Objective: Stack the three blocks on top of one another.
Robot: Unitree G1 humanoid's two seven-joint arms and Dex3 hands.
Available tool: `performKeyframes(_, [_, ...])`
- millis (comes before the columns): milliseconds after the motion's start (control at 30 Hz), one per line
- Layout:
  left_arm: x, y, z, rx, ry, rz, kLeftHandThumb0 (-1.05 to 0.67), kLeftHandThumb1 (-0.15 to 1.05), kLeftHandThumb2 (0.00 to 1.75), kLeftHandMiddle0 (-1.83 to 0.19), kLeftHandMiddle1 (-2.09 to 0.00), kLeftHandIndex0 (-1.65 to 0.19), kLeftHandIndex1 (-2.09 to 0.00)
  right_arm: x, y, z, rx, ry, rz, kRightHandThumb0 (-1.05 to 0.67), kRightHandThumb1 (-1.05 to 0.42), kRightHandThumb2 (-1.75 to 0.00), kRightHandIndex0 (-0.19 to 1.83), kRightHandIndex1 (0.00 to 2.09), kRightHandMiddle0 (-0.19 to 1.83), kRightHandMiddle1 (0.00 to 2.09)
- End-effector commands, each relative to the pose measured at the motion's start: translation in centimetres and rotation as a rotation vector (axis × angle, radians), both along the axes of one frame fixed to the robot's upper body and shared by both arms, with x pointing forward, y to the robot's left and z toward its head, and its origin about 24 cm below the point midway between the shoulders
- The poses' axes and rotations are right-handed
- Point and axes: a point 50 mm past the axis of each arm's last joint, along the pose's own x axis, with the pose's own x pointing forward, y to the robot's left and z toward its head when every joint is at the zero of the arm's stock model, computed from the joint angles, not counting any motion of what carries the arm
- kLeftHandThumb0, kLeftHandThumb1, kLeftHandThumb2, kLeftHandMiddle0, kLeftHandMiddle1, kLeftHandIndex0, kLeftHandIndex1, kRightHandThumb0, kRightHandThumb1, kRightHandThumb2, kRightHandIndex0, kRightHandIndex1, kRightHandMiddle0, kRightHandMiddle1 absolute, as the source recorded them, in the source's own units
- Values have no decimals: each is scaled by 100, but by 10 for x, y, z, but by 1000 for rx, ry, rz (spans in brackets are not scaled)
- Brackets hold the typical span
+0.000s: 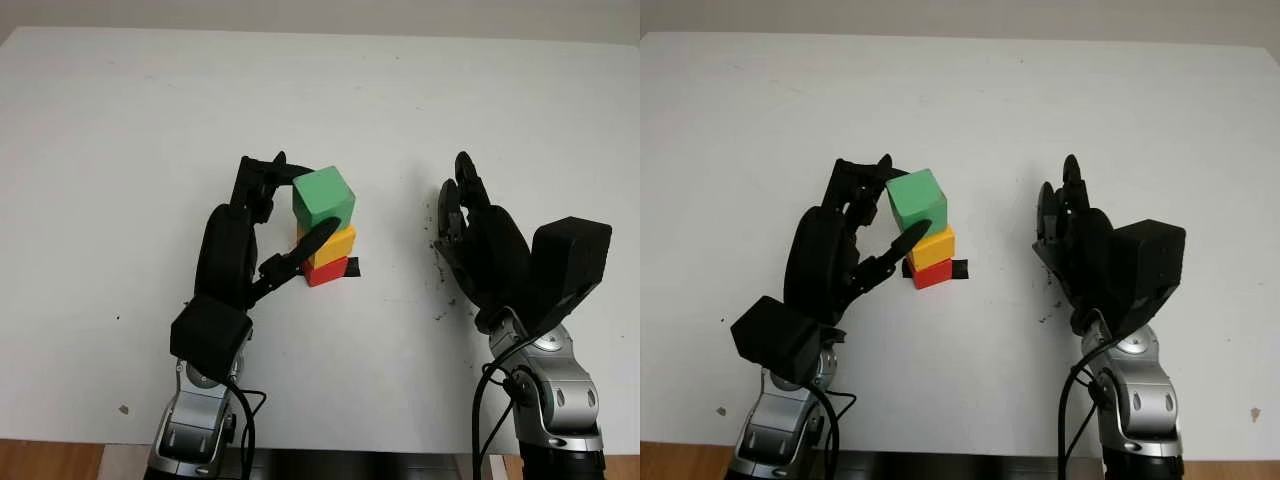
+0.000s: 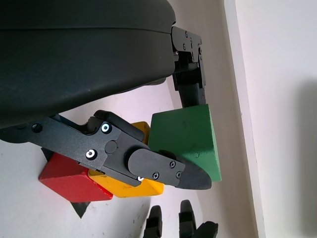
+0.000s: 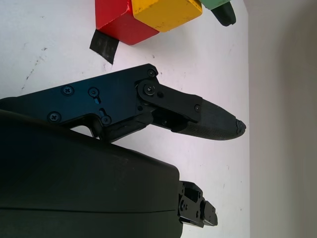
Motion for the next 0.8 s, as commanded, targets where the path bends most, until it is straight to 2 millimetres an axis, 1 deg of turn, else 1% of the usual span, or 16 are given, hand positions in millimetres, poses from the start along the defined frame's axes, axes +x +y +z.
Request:
performKeyframes(0, [-2, -2, -2, 3, -3, -7, -47, 105, 31, -25, -6, -19, -180, -1, 1, 5, 4, -24, 0, -65, -105, -72, -19, 0, -19, 0])
performKeyframes(433, [-4, -4, -4, -7, -6, -4, -47, 105, 32, -26, -6, -18, -179, -1, 0, 6, -3, -26, 6, -64, -105, -72, -19, 0, -19, 0])
performKeyframes(567, [-4, -4, -5, -19, 0, -2, -47, 105, 31, -26, -5, -18, -173, 0, 1, 7, -14, -27, 15, -64, -105, -74, -19, 0, -19, 0])
performKeyframes(633, [-4, -4, -5, -43, -5, -10, -48, 105, 25, -23, -5, -14, -157, 0, 1, 7, -6, -28, 11, -65, -105, -72, -19, 0, -19, 0])
performKeyframes(667, [-5, -4, -5, -52, -7, -12, -48, 105, 23, -23, -5, -14, -152, 0, 1, 7, -3, -28, 10, -65, -105, -72, -19, 0, -19, 0])
performKeyframes(767, [-6, -4, -6, -68, 2, -7, -53, 105, 17, -17, -4, -13, -117, -1, 0, 7, -7, -26, 11, -66, -105, -72, -19, 0, -19, 0])
